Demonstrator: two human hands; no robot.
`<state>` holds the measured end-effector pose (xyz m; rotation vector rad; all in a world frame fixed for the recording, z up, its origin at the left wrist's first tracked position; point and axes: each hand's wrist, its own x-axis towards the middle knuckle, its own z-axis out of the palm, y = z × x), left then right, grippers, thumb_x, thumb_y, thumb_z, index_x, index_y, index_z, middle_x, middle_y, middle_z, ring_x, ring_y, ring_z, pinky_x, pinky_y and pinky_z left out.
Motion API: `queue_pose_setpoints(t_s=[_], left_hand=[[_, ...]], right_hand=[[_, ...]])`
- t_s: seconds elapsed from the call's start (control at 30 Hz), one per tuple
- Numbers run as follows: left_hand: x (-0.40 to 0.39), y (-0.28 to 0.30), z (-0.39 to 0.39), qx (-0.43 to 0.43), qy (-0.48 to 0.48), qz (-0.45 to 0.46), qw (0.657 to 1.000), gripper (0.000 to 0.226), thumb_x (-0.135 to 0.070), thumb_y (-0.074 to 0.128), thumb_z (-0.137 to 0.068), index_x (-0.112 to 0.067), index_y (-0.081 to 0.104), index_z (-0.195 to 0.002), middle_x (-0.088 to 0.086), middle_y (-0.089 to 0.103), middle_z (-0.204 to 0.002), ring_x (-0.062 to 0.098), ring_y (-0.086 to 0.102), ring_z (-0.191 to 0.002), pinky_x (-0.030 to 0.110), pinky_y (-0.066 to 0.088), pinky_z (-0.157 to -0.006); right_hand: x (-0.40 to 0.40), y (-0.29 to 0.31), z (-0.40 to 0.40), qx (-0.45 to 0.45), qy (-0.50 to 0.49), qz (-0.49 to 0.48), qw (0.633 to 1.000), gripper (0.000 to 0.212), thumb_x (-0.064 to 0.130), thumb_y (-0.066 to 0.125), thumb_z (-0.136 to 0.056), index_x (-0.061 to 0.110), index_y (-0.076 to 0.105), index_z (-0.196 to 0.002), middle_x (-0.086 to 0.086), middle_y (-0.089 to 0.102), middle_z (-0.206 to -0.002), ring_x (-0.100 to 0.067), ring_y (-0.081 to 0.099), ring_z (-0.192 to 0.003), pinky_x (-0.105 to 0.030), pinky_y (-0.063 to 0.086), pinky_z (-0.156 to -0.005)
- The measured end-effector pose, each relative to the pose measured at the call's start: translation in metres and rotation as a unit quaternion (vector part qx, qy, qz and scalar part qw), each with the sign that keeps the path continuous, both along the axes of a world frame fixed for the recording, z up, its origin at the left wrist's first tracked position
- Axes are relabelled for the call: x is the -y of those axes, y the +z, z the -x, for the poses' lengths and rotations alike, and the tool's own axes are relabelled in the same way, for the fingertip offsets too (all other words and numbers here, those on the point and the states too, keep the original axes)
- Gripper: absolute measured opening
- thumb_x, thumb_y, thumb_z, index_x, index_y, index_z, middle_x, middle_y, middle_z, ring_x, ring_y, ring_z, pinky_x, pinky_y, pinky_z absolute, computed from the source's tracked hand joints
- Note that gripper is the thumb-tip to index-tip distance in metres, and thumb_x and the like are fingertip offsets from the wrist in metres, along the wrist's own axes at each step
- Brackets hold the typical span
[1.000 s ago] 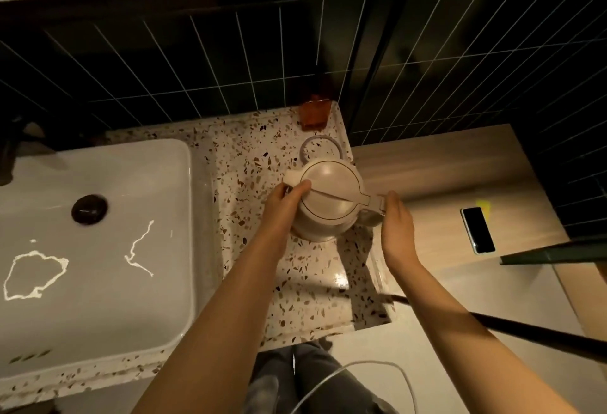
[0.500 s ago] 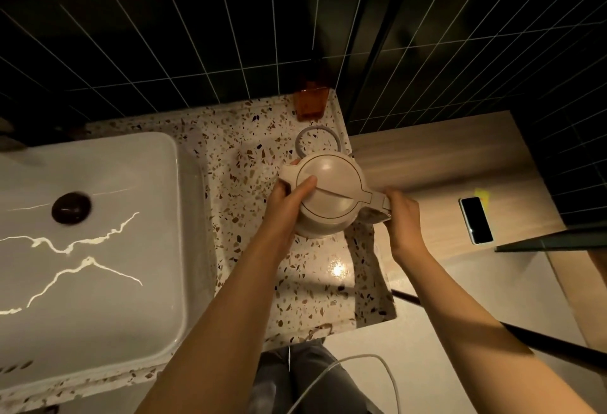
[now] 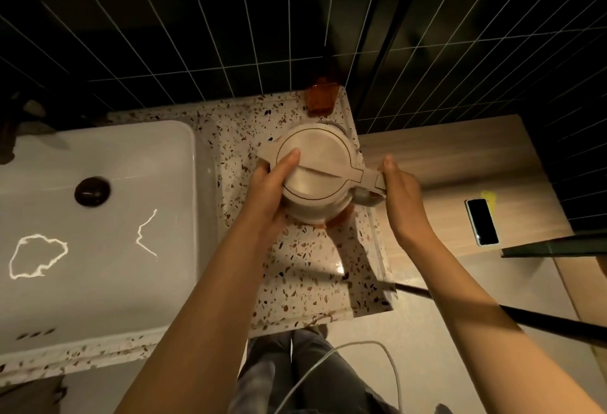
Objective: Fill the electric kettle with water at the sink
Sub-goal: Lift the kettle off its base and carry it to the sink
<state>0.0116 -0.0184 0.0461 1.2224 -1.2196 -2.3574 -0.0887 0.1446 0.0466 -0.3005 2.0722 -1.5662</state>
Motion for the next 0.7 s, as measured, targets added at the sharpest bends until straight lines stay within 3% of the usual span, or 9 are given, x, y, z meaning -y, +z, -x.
queue_pose_setpoints(t_s=[0.1,0.2,0.27,0.33,0.37,0.43,0.5,0.6,0.7], left_hand=[[0.003,0.014,-0.016,-0.008,0.022,-0.016,1.000,0.025,-0.022,0.068,-0.089,-0.023,0.057,-0.112,0.002,0.070,-0.115,0.022,0.067,-0.107,0.036,0.058,-0.080],[0.007,0.025,-0.033,-0.017,0.012,0.009,1.000,0.032,-0.023,0.069,-0.089,-0.022,0.059,-0.119,0.001,0.072,-0.118,0.017,0.070,-0.107,0.030,0.058,-0.081],[0.008,0.032,-0.047,-0.018,0.012,0.019,1.000,0.038,-0.023,0.069,-0.089,-0.021,0.058,-0.125,0.001,0.072,-0.120,0.015,0.071,-0.106,0.028,0.057,-0.082],[0.009,0.038,-0.062,-0.015,0.025,0.016,0.999,0.043,-0.022,0.069,-0.089,-0.019,0.056,-0.130,0.002,0.073,-0.120,0.015,0.071,-0.105,0.027,0.058,-0.078],[0.009,0.040,-0.070,-0.013,0.032,0.016,0.999,0.045,-0.022,0.069,-0.088,-0.018,0.056,-0.131,0.002,0.073,-0.120,0.015,0.072,-0.104,0.027,0.058,-0.077],[0.009,0.045,-0.088,-0.011,0.047,0.014,0.999,0.047,-0.022,0.070,-0.088,-0.017,0.055,-0.133,0.002,0.074,-0.118,0.014,0.072,-0.103,0.027,0.058,-0.079],[0.008,0.048,-0.105,-0.011,0.065,0.007,0.998,0.048,-0.022,0.069,-0.088,-0.015,0.055,-0.134,0.004,0.074,-0.118,0.015,0.072,-0.104,0.029,0.058,-0.083],[0.006,0.056,-0.130,-0.013,0.088,-0.001,0.996,0.047,-0.022,0.068,-0.090,-0.014,0.056,-0.135,0.005,0.073,-0.120,0.016,0.070,-0.107,0.030,0.057,-0.088],[0.008,0.065,-0.154,-0.020,0.111,-0.010,0.994,0.045,-0.021,0.067,-0.090,-0.014,0.058,-0.133,0.005,0.074,-0.118,0.016,0.072,-0.103,0.027,0.058,-0.077]], right_hand=[[0.002,0.013,-0.015,0.008,0.035,-0.008,0.999,0.052,0.039,0.029,-0.101,0.031,0.062,-0.061,0.022,0.067,-0.055,0.013,0.058,-0.056,-0.002,0.042,-0.057],[-0.001,0.020,-0.028,0.024,0.069,0.014,0.997,0.050,0.053,0.032,-0.095,0.031,0.073,-0.074,0.015,0.076,-0.073,0.002,0.068,-0.078,-0.009,0.048,-0.075],[-0.003,0.024,-0.039,0.045,0.107,0.045,0.992,0.054,0.054,0.035,-0.095,0.017,0.074,-0.089,-0.009,0.076,-0.092,-0.025,0.069,-0.097,-0.032,0.049,-0.095],[-0.005,0.030,-0.052,0.056,0.147,0.061,0.986,0.075,0.062,0.044,-0.088,-0.011,0.063,-0.093,-0.036,0.062,-0.102,-0.049,0.058,-0.101,-0.059,0.040,-0.101],[-0.005,0.032,-0.057,0.057,0.171,0.065,0.981,0.079,0.063,0.049,-0.084,-0.015,0.058,-0.091,-0.041,0.057,-0.102,-0.051,0.056,-0.099,-0.062,0.038,-0.100],[-0.004,0.034,-0.067,0.056,0.207,0.081,0.973,0.052,0.051,0.055,-0.085,0.002,0.065,-0.074,-0.027,0.061,-0.085,-0.039,0.057,-0.083,-0.049,0.041,-0.088],[0.000,0.038,-0.077,0.061,0.235,0.085,0.966,0.032,0.037,0.054,-0.086,0.022,0.061,-0.059,-0.009,0.052,-0.069,-0.023,0.047,-0.070,-0.038,0.035,-0.076],[0.006,0.043,-0.093,0.061,0.264,0.102,0.957,0.030,0.040,0.052,-0.081,0.021,0.058,-0.060,-0.018,0.046,-0.072,-0.024,0.044,-0.073,-0.037,0.035,-0.074],[0.014,0.051,-0.108,0.040,0.290,0.098,0.951,0.032,0.042,0.050,-0.081,0.020,0.058,-0.059,-0.009,0.051,-0.070,-0.023,0.047,-0.071,-0.032,0.039,-0.072]])
